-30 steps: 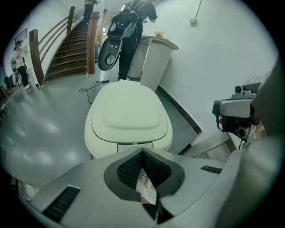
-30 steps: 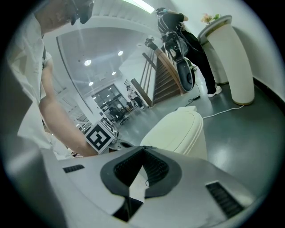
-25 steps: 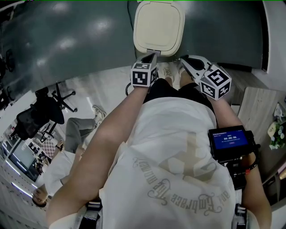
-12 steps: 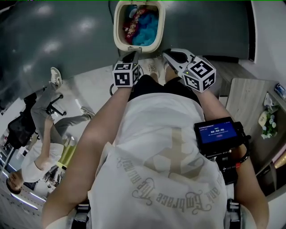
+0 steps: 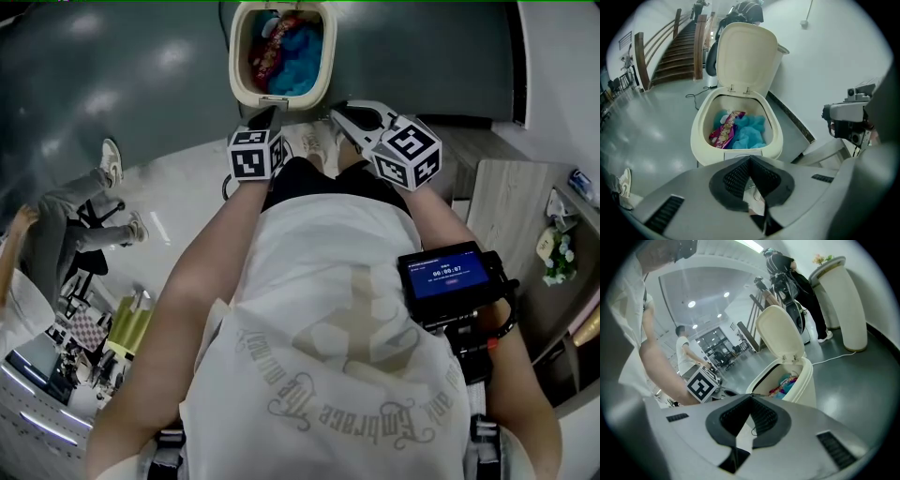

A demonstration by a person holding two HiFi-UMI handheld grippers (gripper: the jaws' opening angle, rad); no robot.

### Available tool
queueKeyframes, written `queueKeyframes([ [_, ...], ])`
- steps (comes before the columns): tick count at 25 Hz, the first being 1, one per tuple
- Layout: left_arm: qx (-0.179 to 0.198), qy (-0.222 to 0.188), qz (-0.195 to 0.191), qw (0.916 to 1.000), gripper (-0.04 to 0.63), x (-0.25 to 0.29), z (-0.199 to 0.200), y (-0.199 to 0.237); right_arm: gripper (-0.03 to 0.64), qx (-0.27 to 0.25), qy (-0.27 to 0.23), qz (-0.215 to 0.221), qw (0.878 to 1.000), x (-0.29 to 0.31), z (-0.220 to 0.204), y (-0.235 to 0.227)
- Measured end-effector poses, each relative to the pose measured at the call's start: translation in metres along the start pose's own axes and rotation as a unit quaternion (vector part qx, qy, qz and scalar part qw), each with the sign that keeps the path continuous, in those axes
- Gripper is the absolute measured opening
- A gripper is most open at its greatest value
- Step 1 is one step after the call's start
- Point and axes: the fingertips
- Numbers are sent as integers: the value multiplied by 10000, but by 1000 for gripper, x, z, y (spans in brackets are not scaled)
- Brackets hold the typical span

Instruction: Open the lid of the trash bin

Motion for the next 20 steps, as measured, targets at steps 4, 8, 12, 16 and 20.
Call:
queueKeyframes([
  [4, 50, 39, -33, 10000, 15, 6, -3, -3, 6, 5, 20, -26, 10000, -2, -5, -1],
  [8, 177, 87, -56, 9998, 15, 11, -4, -6, 6, -17, 49, -50, 10000, -3, -8, -3],
  [12, 231, 104, -113, 9996, 15, 16, -5, -8, 6, -50, 41, -90, 9999, -4, -7, -6],
  [16, 92, 41, -276, 9996, 15, 20, -4, -9, 6, -103, 43, -145, 9998, -5, -3, -10],
  [20, -88, -75, -379, 9992, 15, 21, -1, -7, 6, -209, 26, -231, 9995, -6, 5, -18],
])
Point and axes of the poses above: the fingertips, and each gripper's own axes: x forward along the fingers, y to its left, z out of its top, and after that the axes turned 7 degrees about -x, right-handed
